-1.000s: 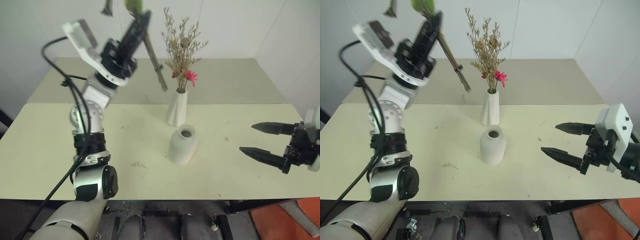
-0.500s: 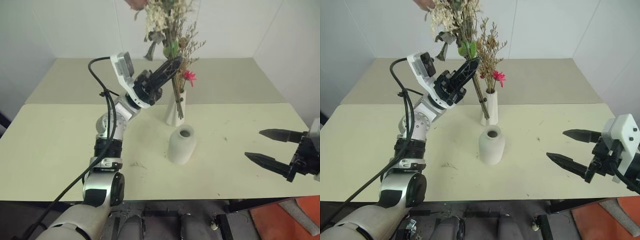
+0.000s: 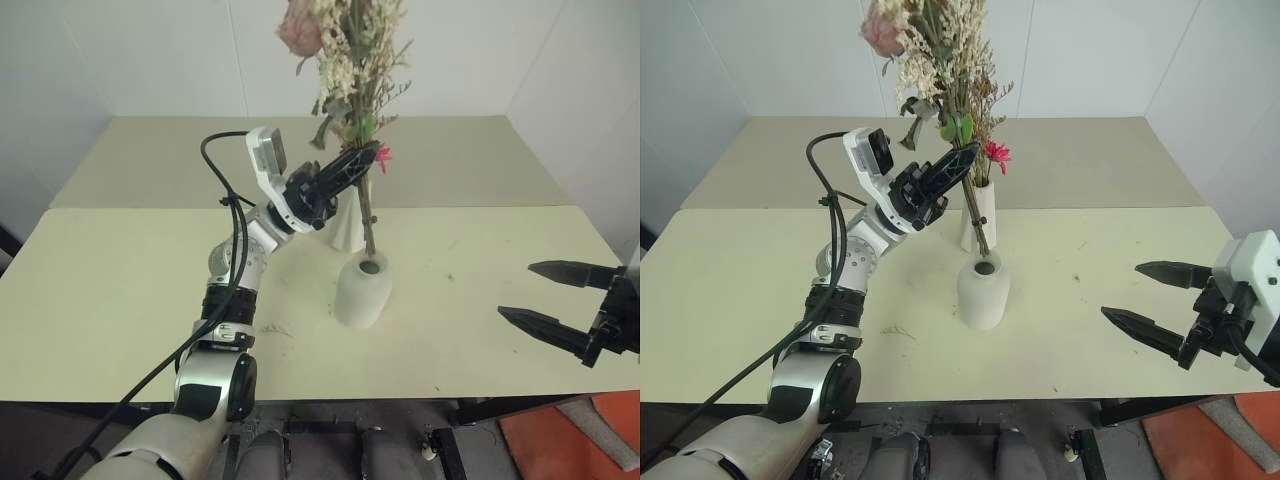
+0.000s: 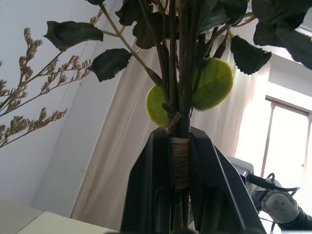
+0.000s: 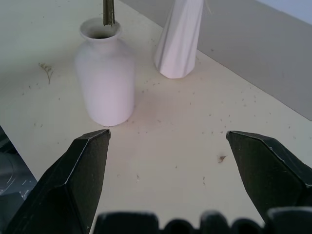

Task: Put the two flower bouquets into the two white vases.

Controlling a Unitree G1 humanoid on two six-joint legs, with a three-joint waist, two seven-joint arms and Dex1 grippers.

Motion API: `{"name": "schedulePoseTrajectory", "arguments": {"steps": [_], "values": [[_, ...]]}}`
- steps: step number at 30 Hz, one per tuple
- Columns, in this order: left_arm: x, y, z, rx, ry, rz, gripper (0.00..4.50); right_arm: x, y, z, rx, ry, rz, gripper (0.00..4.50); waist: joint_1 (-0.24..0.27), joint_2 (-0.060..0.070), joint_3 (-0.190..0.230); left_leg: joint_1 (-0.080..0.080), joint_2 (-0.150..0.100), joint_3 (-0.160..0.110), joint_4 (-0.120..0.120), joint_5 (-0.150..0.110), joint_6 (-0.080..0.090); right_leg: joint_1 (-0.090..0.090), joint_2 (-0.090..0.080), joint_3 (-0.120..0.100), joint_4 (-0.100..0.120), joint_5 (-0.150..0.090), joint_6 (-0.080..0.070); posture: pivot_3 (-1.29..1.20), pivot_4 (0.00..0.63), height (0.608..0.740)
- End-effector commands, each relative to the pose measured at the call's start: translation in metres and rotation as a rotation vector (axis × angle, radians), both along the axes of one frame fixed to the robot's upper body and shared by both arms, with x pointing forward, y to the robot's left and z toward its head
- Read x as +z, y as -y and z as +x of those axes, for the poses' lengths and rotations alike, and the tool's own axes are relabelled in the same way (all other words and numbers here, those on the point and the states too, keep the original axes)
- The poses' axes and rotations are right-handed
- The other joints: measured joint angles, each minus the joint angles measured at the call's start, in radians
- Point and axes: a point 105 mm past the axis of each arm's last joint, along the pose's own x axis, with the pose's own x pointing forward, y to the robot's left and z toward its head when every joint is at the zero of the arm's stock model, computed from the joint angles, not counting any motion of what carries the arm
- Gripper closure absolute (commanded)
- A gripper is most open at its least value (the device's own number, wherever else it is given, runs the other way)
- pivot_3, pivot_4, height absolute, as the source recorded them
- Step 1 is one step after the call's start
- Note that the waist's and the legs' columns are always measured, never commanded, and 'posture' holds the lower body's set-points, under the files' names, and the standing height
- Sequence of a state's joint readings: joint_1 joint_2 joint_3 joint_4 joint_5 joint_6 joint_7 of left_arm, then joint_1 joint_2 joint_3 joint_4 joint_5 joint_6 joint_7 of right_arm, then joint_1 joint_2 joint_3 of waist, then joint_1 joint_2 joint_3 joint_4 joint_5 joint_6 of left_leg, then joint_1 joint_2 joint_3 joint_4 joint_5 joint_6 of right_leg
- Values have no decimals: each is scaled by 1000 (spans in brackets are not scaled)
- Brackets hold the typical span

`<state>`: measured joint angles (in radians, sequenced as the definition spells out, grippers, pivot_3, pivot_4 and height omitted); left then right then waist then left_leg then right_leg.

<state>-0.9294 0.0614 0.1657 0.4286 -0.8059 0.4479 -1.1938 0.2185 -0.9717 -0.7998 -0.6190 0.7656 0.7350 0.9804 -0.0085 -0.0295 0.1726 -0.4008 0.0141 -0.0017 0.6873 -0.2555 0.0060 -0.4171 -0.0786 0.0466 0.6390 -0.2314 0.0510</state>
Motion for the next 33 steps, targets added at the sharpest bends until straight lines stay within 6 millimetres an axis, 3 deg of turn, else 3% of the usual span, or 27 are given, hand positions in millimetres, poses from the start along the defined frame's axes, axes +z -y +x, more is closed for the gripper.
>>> {"name": "schedulePoseTrajectory", "arguments": {"steps": [1,17,30,33], "values": [[2,5,-9,-33,45,27,4355,10,2,-3,-14,62,-29,0,0,0,0,0,0,0,0,0,0,0,0,0,0,0,0,0,150,740],[-33,21,-14,6,94,175,4355,5,10,-10,-39,52,-8,0,5,0,0,0,0,0,0,0,0,0,0,0,-1,0,0,0,150,740],[-40,24,-21,1,121,197,4355,4,15,-25,4,27,-18,0,8,0,0,1,0,0,0,0,0,1,0,0,-1,0,0,0,150,740],[-42,21,-26,-30,134,209,3454,4,15,-22,7,33,-22,0,8,0,0,1,0,0,0,0,0,2,0,0,-1,0,0,0,150,740]]}}
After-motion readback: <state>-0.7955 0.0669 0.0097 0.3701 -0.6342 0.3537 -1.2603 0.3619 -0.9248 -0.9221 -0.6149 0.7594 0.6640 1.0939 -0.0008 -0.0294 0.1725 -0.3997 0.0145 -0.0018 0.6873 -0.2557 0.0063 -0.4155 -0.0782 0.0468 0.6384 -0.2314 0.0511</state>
